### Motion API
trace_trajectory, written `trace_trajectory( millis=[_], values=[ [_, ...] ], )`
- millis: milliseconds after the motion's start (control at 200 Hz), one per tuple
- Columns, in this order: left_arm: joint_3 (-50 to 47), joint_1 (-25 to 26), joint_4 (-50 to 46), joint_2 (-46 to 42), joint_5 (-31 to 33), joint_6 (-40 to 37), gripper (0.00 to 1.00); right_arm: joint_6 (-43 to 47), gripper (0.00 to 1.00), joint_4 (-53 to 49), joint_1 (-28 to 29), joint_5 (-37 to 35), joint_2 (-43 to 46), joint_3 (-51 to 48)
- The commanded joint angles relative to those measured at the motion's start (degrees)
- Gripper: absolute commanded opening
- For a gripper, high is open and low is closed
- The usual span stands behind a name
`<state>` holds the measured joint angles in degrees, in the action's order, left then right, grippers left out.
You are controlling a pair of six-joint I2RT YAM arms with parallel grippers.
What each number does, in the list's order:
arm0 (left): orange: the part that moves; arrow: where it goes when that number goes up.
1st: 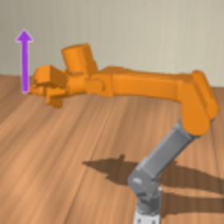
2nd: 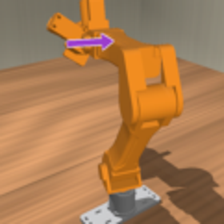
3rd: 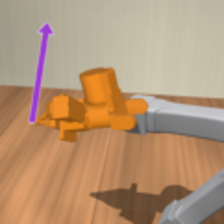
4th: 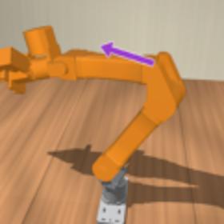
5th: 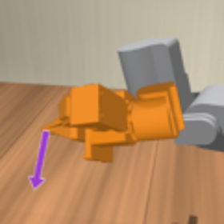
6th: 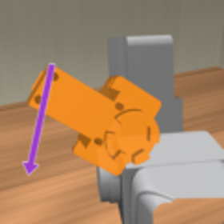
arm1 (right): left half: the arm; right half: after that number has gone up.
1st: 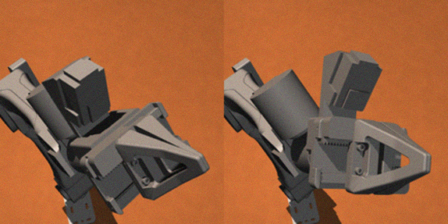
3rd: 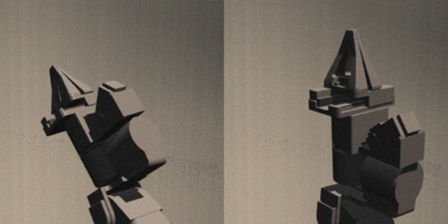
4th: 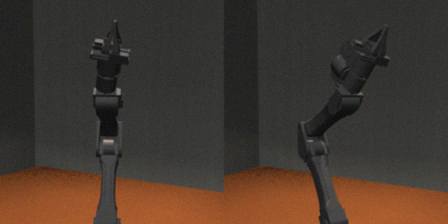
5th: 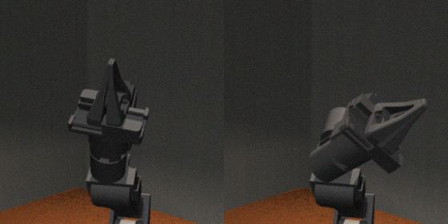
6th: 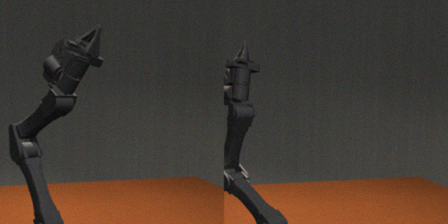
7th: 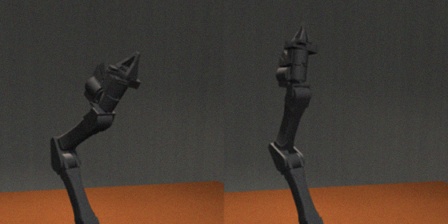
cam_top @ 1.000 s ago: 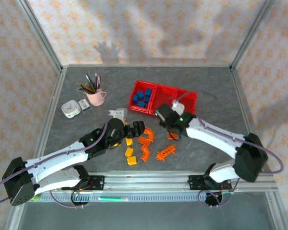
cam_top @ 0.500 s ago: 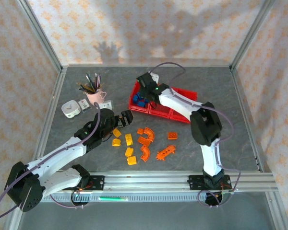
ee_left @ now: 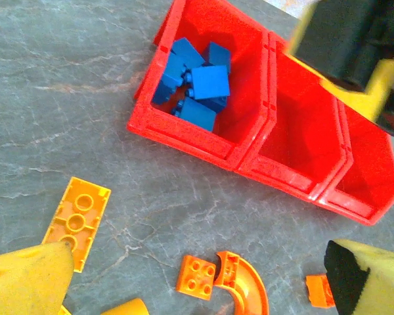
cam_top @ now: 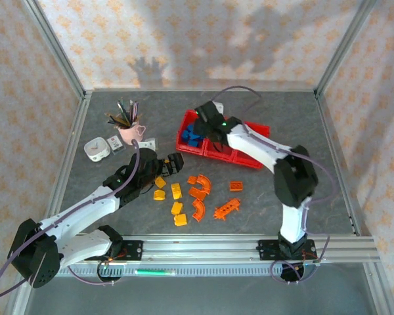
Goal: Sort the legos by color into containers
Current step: Place the lego in the container, then pick up the lego from the bottom-center of the table.
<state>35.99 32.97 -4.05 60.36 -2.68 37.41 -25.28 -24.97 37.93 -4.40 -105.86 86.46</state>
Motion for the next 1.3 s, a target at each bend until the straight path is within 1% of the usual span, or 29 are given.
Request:
trace_trajectory(
  millis=[0, 65, 165, 250, 335, 445, 560, 681, 756, 896, 1041, 1126, 1291],
  values=[
    [1.7, 0.8, -0.4, -1.1, -2.4, -0.3, 0.99, -0.8, 0.72, 0.0, 0.1, -0.3, 9.4, -8.2],
    [1.2, 2.2, -0.4, -1.4, -2.4, 0.4, 0.99, -1.6, 0.73, -0.4, 0.1, -0.2, 14.1, -14.1],
    [0.8, 5.8, -0.1, -1.5, -1.3, 1.6, 0.99, -2.2, 0.76, -0.7, 0.2, 1.3, 20.2, -22.3],
    [0.4, 9.0, 0.5, -1.1, 0.1, 3.2, 0.99, -3.1, 0.79, -1.3, 0.5, 2.0, 24.2, -28.5],
    [-0.2, 11.7, 1.6, -0.8, 1.7, 5.1, 0.99, -3.3, 0.82, -1.9, 1.7, 1.0, 26.9, -33.4],
    [-2.0, 13.6, 4.4, -0.3, 2.0, 7.8, 0.99, -3.2, 0.87, -3.4, 2.9, -0.9, 27.3, -37.2],
    [-3.0, 15.0, 6.3, 0.4, 2.7, 9.9, 0.99, -2.7, 0.90, -2.4, 3.9, -0.2, 26.3, -40.5],
    [-4.0, 16.2, 8.5, 0.9, 2.9, 11.3, 0.99, -2.9, 0.90, -2.5, 4.0, -1.5, 24.6, -42.0],
    [-4.0, 16.6, 8.8, 1.7, 2.8, 11.7, 0.99, -2.9, 0.88, -2.0, 3.9, -1.5, 23.2, -42.4],
    [-3.9, 17.0, 8.6, 2.5, 3.1, 11.7, 0.99, -1.9, 0.81, -0.2, 4.0, 0.5, 21.0, -42.5],
    [-3.7, 17.0, 8.5, 2.5, 3.5, 11.5, 0.99, -1.4, 0.72, -0.3, 4.0, -0.6, 18.6, -41.7],
    [-3.7, 17.0, 8.3, 2.8, 3.5, 11.2, 0.99, -1.1, 0.64, -0.6, 4.0, -0.9, 17.0, -41.3],
    [-3.5, 17.0, 8.4, 3.4, 3.5, 11.0, 0.99, -0.5, 0.52, -0.4, 4.0, -1.0, 16.9, -41.0]
  ],
)
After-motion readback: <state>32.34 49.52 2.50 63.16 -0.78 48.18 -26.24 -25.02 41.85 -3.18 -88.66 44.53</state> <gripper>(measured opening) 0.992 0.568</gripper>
